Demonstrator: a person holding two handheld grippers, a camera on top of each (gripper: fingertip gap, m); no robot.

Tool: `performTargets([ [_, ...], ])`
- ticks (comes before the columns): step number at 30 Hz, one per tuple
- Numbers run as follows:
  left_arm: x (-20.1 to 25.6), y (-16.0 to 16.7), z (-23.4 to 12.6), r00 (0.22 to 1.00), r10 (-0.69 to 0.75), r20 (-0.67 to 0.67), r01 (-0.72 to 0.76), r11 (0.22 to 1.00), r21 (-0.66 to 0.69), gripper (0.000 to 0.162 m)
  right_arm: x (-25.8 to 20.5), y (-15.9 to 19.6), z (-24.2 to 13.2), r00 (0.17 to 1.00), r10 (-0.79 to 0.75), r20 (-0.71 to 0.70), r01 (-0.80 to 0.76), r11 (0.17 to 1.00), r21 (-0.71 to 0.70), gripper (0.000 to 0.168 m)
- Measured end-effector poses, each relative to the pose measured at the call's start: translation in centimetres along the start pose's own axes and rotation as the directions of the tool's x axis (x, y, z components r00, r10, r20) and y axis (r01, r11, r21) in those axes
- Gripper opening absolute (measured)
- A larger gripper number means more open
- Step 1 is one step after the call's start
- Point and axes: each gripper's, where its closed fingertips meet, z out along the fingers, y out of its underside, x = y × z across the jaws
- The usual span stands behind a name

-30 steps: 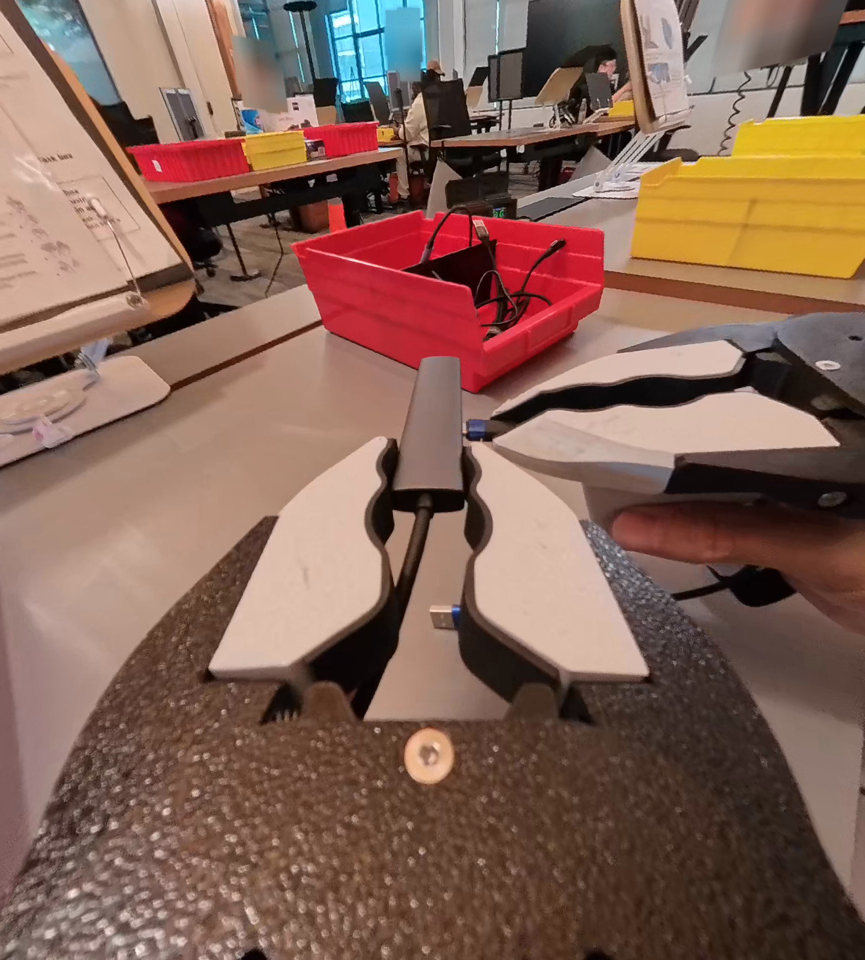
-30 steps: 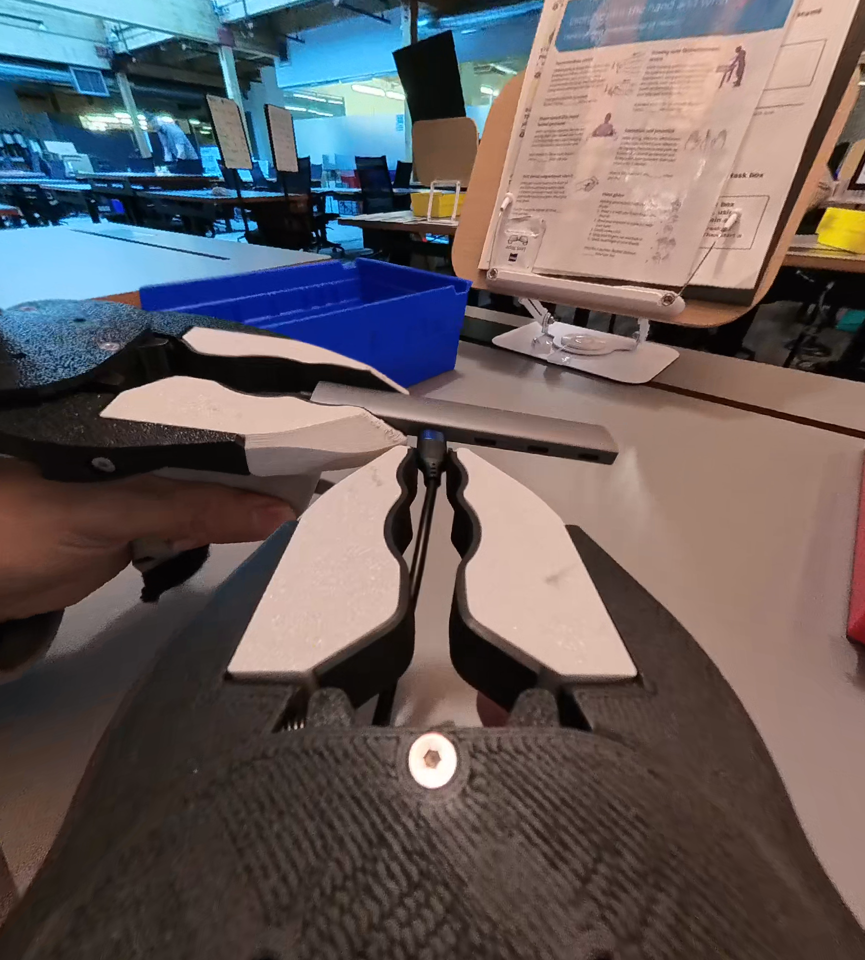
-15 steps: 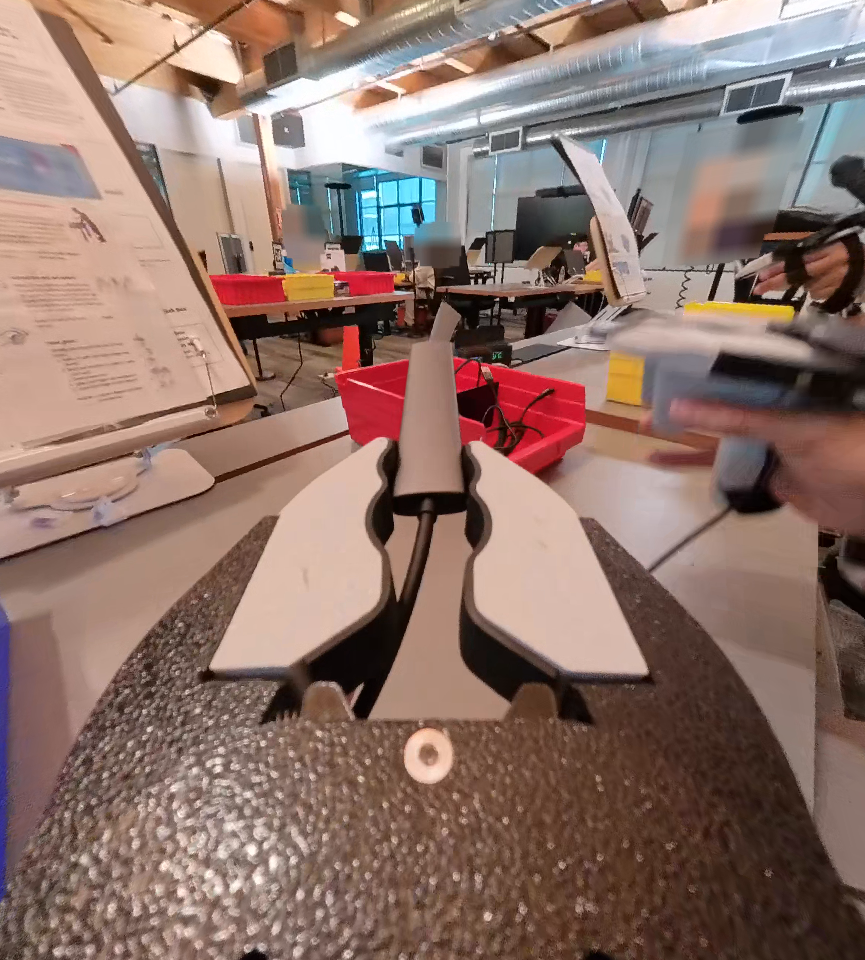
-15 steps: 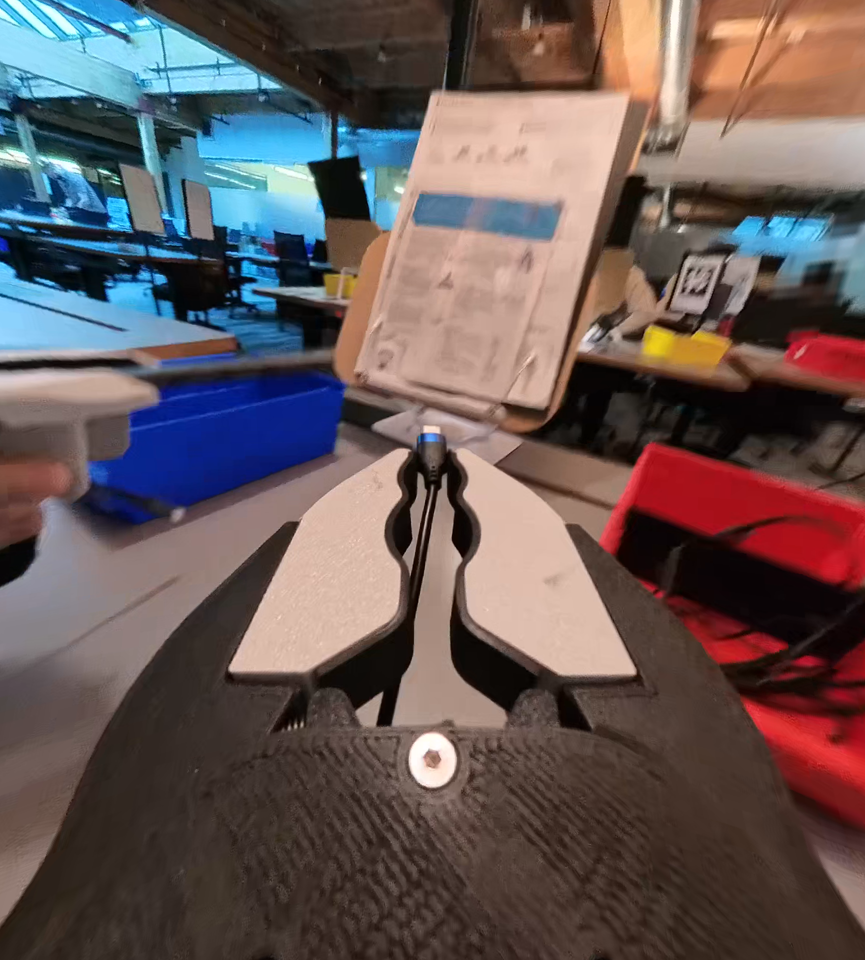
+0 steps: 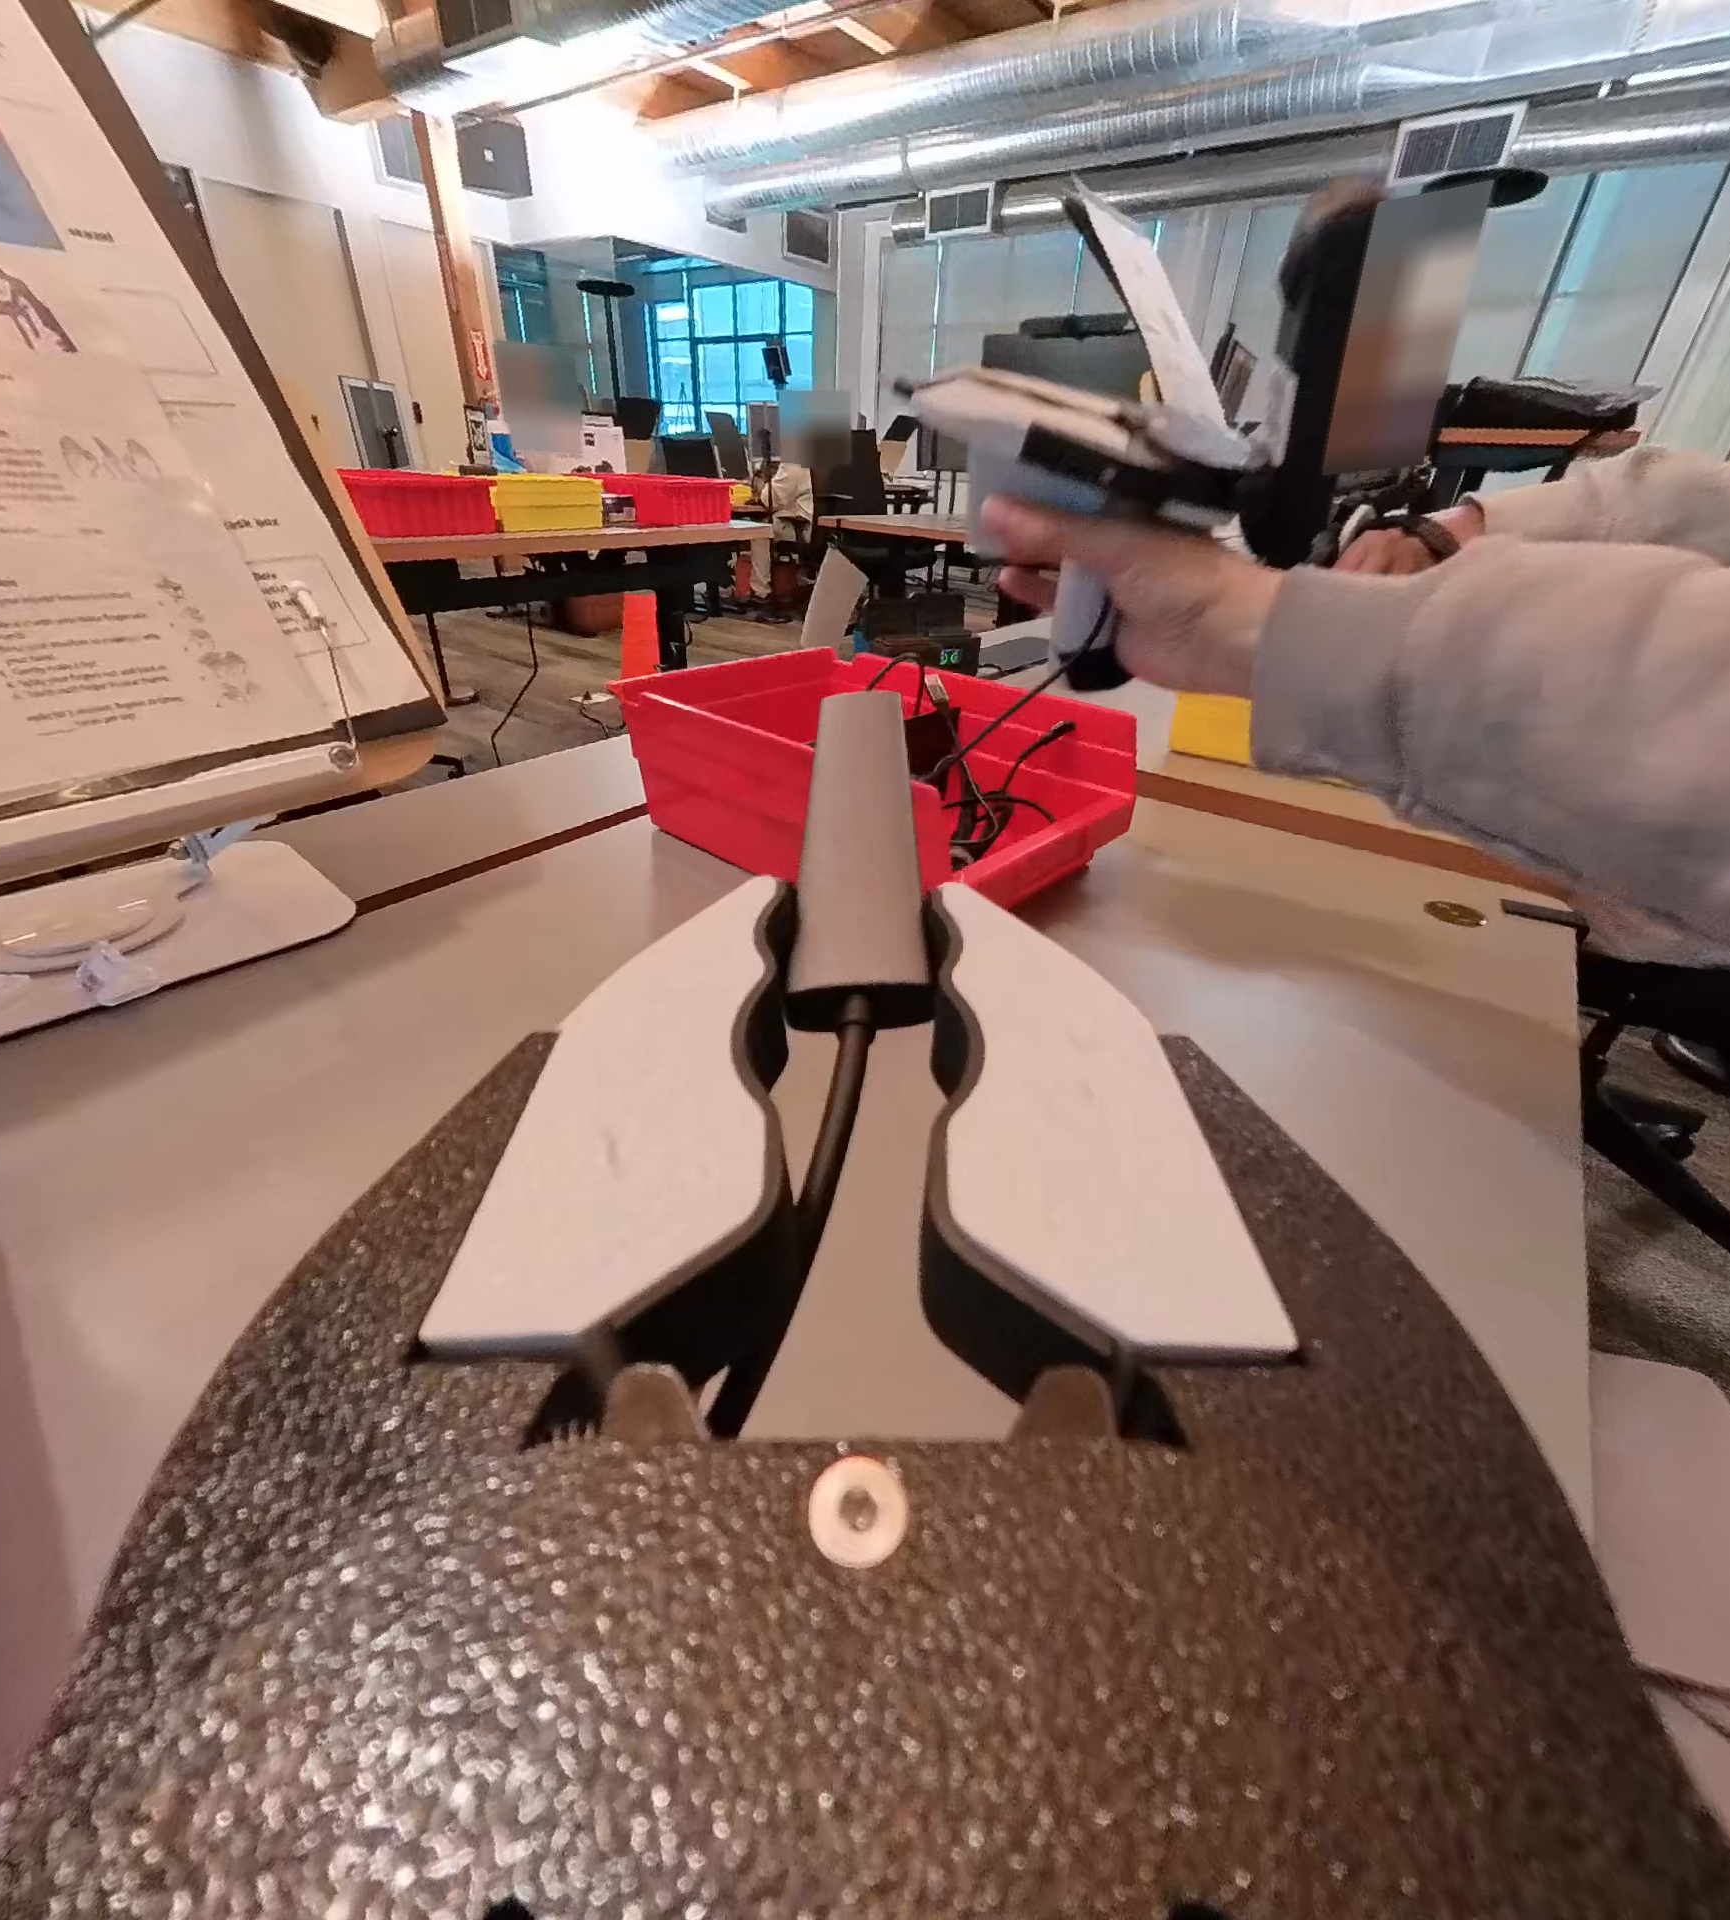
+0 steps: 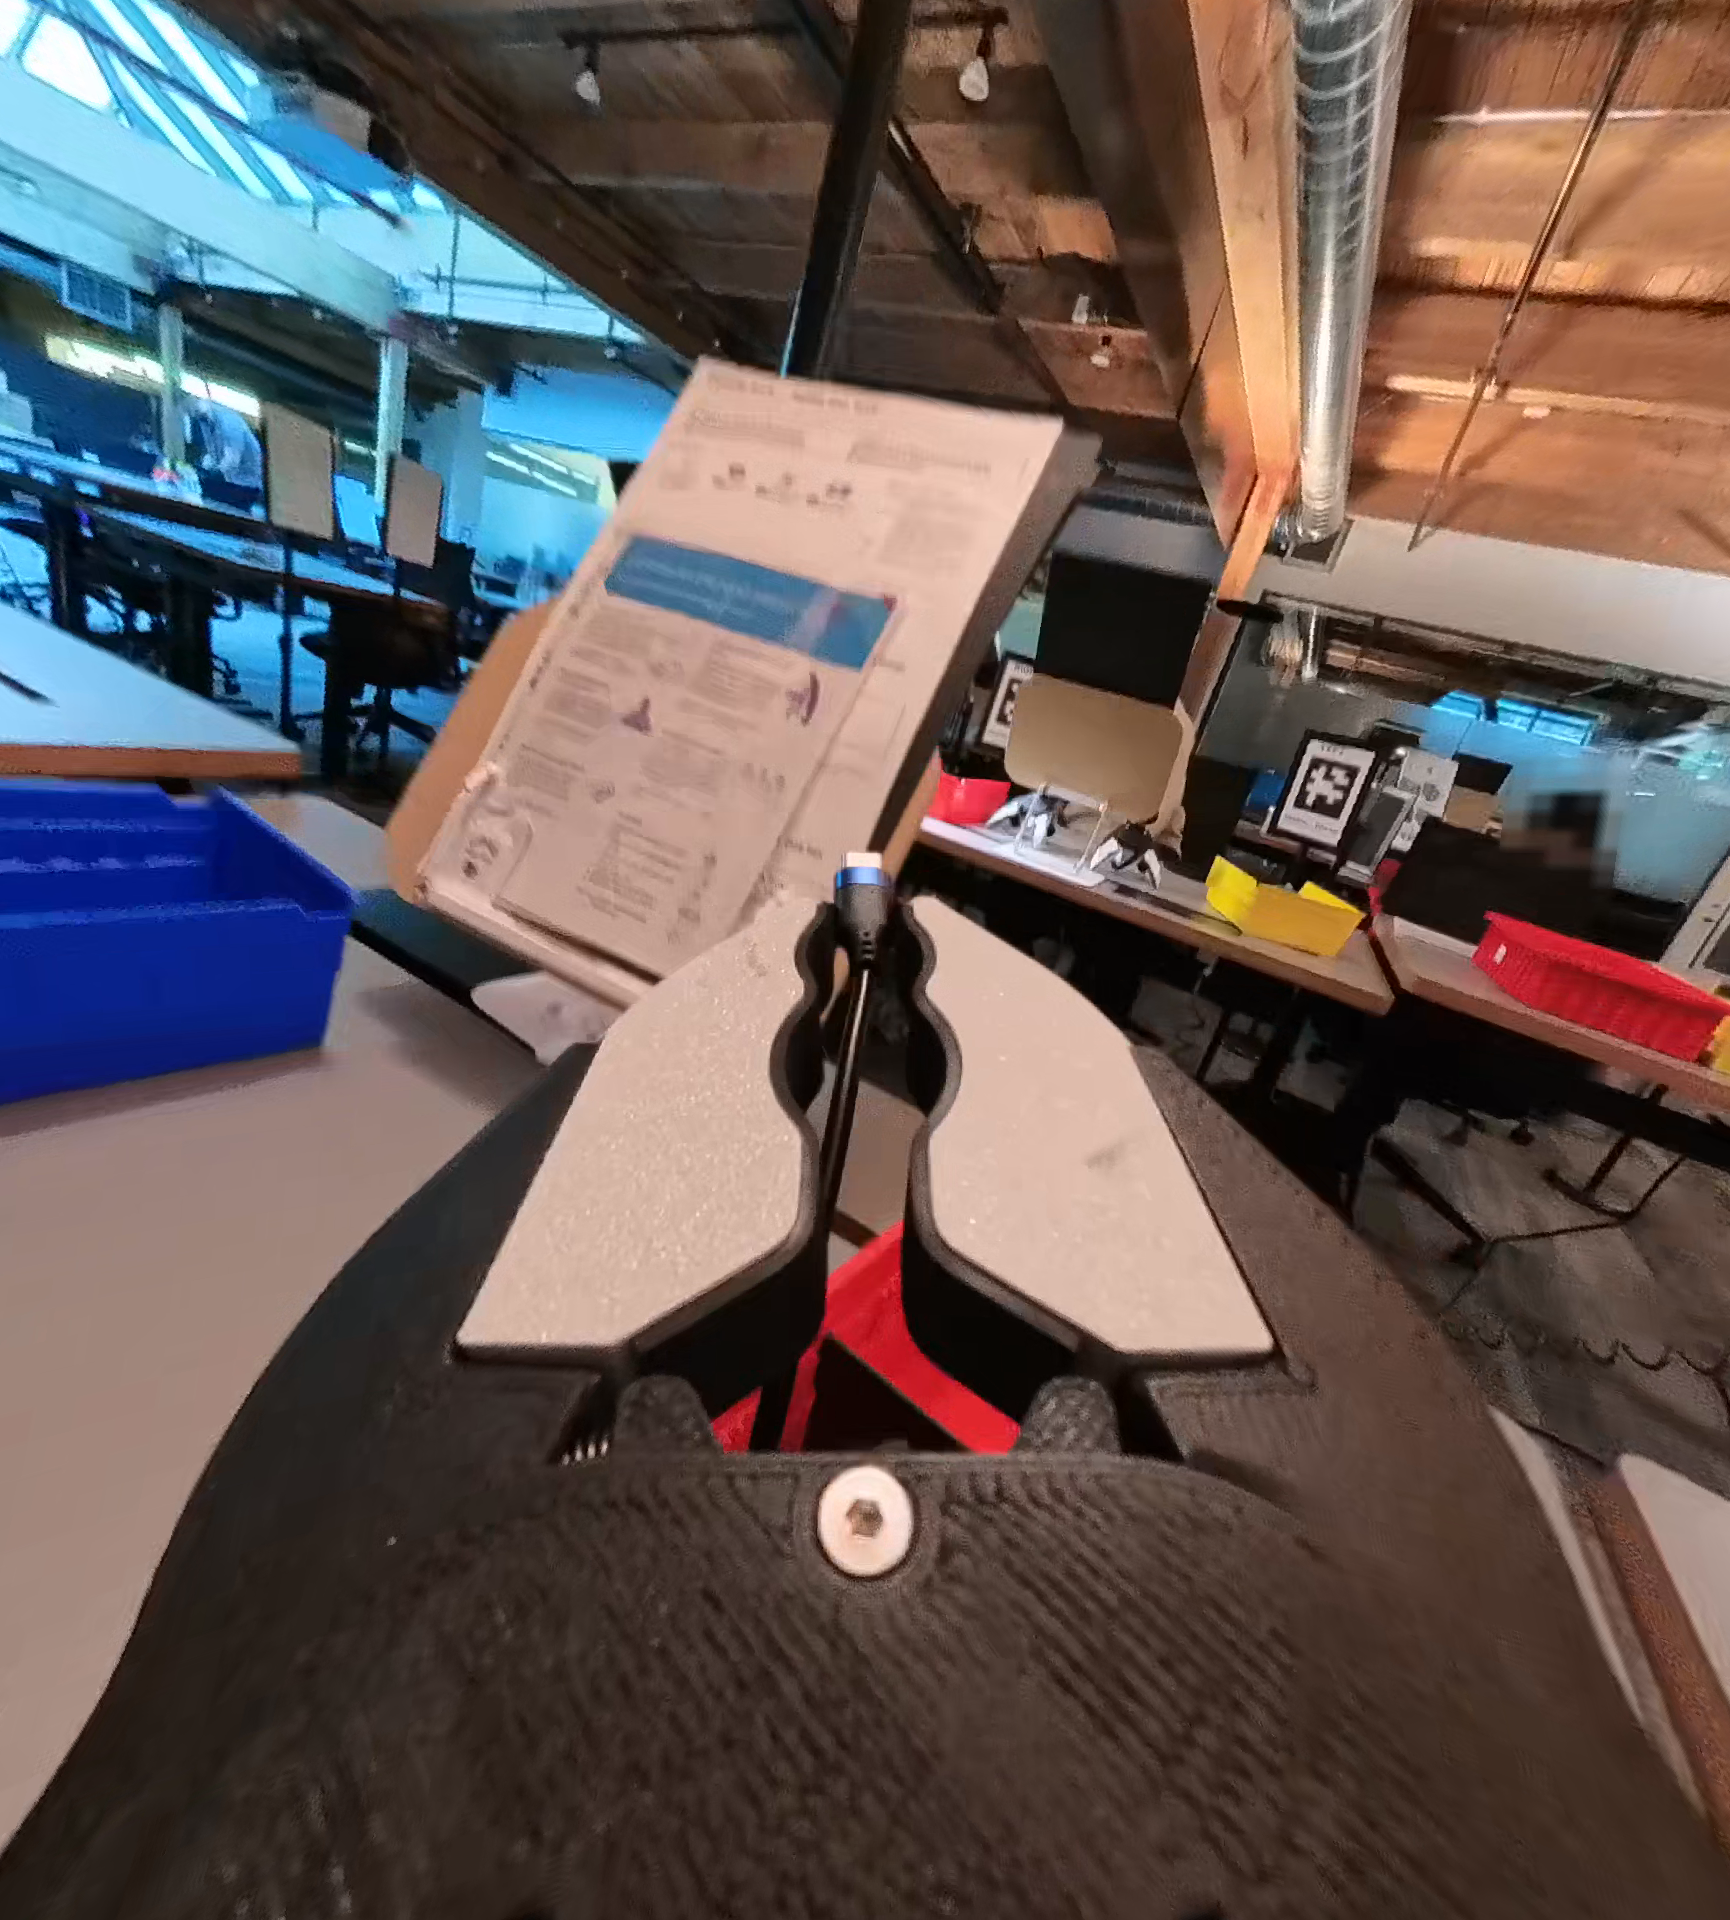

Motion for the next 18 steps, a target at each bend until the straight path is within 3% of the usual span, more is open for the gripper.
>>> performTargets([
  [4, -0.6, 0.7, 0.0, 1.0, -0.004, 0.014, 0.004, 1.0, -0.015, 0.023, -1.0, 8.6, 0.9, 0.996, -0.063, 0.063, 0.076, 0.972, -0.223, 0.011],
  [7, -1.3, 0.8, -0.1, 1.0, -0.015, 0.026, 0.016, 1.0, -0.013, 0.023, 0.9, 11.5, -0.4, 0.99, -0.118, 0.075, 0.137, 0.923, -0.361, 0.011],
  [9, -1.7, 1.0, -0.1, 0.999, -0.028, 0.028, 0.028, 0.999, -0.015, 0.023, 2.4, 13.4, -2.2, 0.976, -0.162, 0.146, 0.213, 0.844, -0.492, 0.012],
  [11, -2.1, 1.4, -0.1, 0.999, -0.045, 0.03, 0.045, 0.999, -0.02, 0.023, 3.6, 15.9, -5.0, 0.946, -0.182, 0.267, 0.317, 0.687, -0.654, 0.024],
  [12, -2.2, 1.6, -0.1, 0.998, -0.053, 0.03, 0.053, 0.998, -0.024, 0.023, 4.9, 16.3, -6.1, 0.933, -0.234, 0.273, 0.36, 0.613, -0.703, 0.033],
  [14, -2.3, 2.0, 0.0, 0.997, -0.065, 0.028, 0.066, 0.997, -0.031, 0.023, 7.7, 15.2, -7.0, 0.911, -0.351, 0.219, 0.392, 0.565, -0.726, 0.05],
  [16, -2.3, 2.2, 0.1, 0.997, -0.071, 0.028, 0.072, 0.997, -0.035, 0.023, 9.5, 13.1, -7.3, 0.893, -0.426, 0.146, 0.393, 0.578, -0.715, 0.049],
  [18, -2.2, 2.4, 0.2, 0.997, -0.07, 0.023, 0.071, 0.997, -0.04, 0.023, 9.7, 11.5, -7.6, 0.922, -0.383, 0.06, 0.312, 0.642, -0.7, 0.049],
])
